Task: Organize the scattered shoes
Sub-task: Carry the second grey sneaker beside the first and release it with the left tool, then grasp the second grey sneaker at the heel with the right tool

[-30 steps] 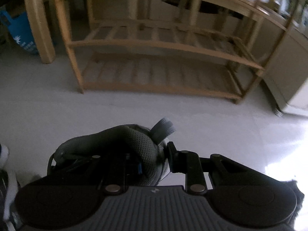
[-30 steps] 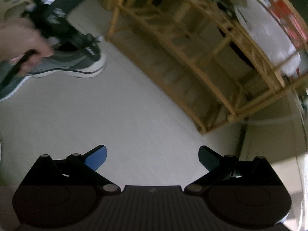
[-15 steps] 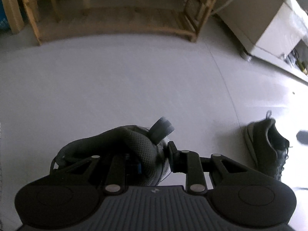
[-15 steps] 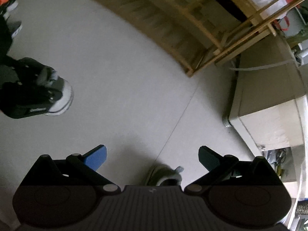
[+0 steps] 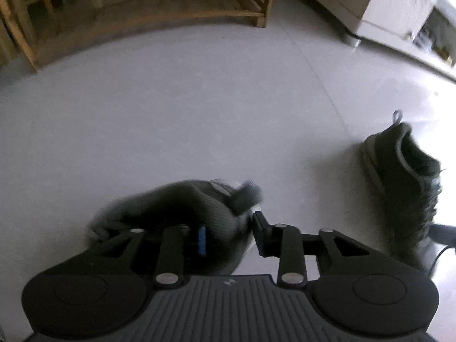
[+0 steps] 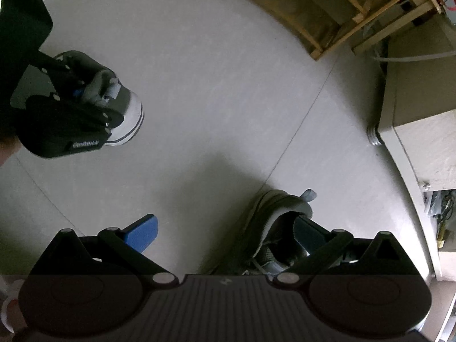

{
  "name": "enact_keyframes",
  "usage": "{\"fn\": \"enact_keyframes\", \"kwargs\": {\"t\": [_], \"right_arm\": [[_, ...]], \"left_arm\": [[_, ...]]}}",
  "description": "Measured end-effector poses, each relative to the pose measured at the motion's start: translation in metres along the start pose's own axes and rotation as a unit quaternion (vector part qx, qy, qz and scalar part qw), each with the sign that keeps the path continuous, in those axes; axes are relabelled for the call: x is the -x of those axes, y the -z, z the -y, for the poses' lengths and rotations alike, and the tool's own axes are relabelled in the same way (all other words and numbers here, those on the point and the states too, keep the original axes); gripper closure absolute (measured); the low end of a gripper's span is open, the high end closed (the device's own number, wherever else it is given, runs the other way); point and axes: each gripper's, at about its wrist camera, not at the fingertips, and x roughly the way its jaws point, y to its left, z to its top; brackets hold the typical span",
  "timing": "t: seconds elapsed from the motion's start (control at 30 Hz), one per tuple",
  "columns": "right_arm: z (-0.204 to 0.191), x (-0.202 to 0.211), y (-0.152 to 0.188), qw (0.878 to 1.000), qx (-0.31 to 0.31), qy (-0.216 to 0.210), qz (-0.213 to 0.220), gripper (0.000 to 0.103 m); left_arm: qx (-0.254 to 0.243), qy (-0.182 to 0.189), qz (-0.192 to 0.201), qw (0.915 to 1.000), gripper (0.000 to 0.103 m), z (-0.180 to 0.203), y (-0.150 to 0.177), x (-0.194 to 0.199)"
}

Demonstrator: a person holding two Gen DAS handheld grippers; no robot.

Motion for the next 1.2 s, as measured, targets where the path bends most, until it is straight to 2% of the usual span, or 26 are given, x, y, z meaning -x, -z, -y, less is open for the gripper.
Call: {"fn": "enact_keyframes", "kwargs": {"t": [0.03,0.1,0.2,0.33,0.57,0.7,0.83,0.87,0.9,1.0,1.1,1.17,1.2], "right_arm": [[-0.002,0.001,-0.001,1.000,0.002,0.000,0.001,0.000],[-0.009,0.006,0.000,1.000,0.007,-0.002,0.003,0.000],[-0.013,0.007,-0.008,1.000,0.009,-0.012,0.006,0.000],[-0.018,0.010,-0.020,0.999,-0.031,-0.037,0.007,0.000],[-0.015,-0.007,-0.058,0.993,-0.091,-0.073,0.019,0.000],[-0.014,-0.023,-0.075,0.987,-0.127,-0.093,0.016,0.000],[-0.015,-0.050,-0.086,0.973,-0.192,-0.125,-0.004,0.000],[-0.015,-0.056,-0.087,0.970,-0.204,-0.131,-0.008,0.000],[-0.015,-0.069,-0.088,0.961,-0.236,-0.142,-0.020,0.000],[-0.016,-0.089,-0.089,0.944,-0.290,-0.149,-0.042,0.000],[-0.019,-0.113,-0.089,0.925,-0.343,-0.149,-0.068,0.001],[-0.020,-0.121,-0.090,0.918,-0.357,-0.155,-0.070,0.006],[-0.022,-0.128,-0.090,0.913,-0.367,-0.162,-0.075,0.015]], "left_arm": [[-0.010,-0.012,0.013,0.9998,0.022,0.000,-0.002,0.004],[-0.019,-0.016,0.018,0.9995,0.010,0.000,-0.002,0.009],[-0.020,-0.006,0.007,0.9998,0.005,-0.017,-0.006,0.023],[-0.057,-0.002,0.012,0.9983,0.002,-0.036,-0.014,0.055],[-0.097,0.008,-0.002,0.9953,0.000,-0.096,-0.013,0.126],[-0.063,-0.007,-0.040,0.9972,0.000,-0.144,-0.008,0.166],[-0.020,-0.012,-0.043,0.9988,0.000,-0.172,0.000,0.187],[-0.009,-0.003,-0.040,0.9991,0.000,-0.176,0.000,0.191],[0.005,0.009,-0.037,0.9993,0.000,-0.181,0.000,0.195],[0.029,0.035,-0.025,0.9986,0.000,-0.193,-0.001,0.209],[0.070,0.070,-0.035,0.9945,0.000,-0.207,-0.006,0.213],[0.086,0.082,-0.038,0.9921,0.000,-0.211,-0.008,0.215],[0.099,0.093,-0.042,0.9899,0.000,-0.213,-0.010,0.216]]}}
